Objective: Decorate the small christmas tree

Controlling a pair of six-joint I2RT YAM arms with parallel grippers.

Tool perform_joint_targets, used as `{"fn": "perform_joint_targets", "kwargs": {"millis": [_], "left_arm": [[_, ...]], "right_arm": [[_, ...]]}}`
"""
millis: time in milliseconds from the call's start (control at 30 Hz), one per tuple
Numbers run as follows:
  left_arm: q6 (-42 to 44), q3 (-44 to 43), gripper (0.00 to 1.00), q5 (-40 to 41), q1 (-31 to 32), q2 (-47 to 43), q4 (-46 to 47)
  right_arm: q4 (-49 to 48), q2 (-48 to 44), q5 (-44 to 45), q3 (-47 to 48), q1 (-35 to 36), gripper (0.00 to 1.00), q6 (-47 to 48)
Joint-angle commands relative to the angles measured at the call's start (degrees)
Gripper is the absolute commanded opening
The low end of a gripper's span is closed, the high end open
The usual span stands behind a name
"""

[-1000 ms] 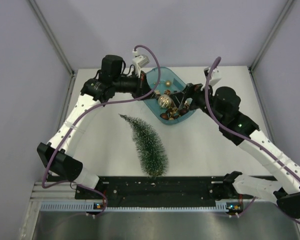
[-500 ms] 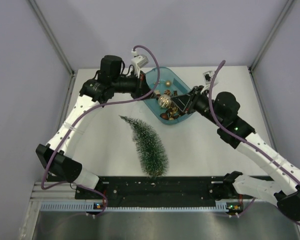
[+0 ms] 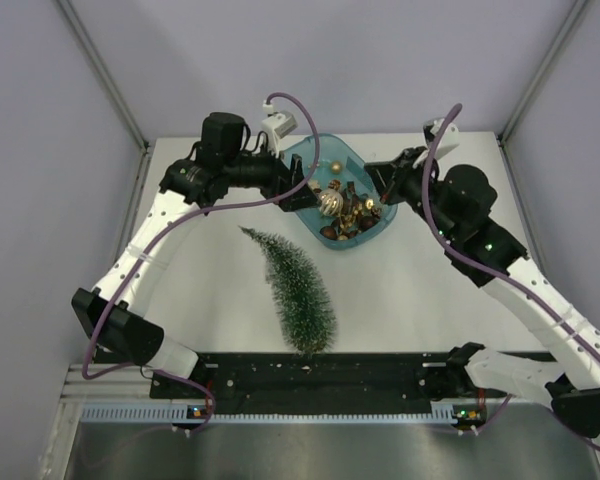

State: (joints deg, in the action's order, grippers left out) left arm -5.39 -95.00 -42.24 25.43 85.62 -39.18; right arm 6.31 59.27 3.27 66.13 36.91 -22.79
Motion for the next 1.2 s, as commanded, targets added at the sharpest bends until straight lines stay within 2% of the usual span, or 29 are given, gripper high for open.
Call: {"fn": "perform_joint_targets", "kwargs": {"millis": [0,333,567,867,1167], "left_arm": [[0.82,-0.18,0.99,1.37,0.06,-2.74,0.51],[2.13,3.15,0.99,-2.67,0.15,-3.71,-0.2],[1.52,5.26,0.99,-6.1,0.41,-3.62,1.39],[0.38,6.5,0.99,-15.5,0.41,-2.74,4.55],[-2.7,2.89,0.99,-15.33,0.58,0.33,9.64]], "right_arm": [[1.69,2.51,7.8,6.9,-1.31,0.0,9.24],[3.45,4.1,10.09,12.97,-3.77,0.0,14.17],[4.85,3.67,7.72,16.13,-5.35,0.0,14.17],[4.51,4.19,1.92,19.04,-5.7,0.0,11.45],[3.98,5.51,-2.92,20.0,-5.7,0.0,8.46]]}}
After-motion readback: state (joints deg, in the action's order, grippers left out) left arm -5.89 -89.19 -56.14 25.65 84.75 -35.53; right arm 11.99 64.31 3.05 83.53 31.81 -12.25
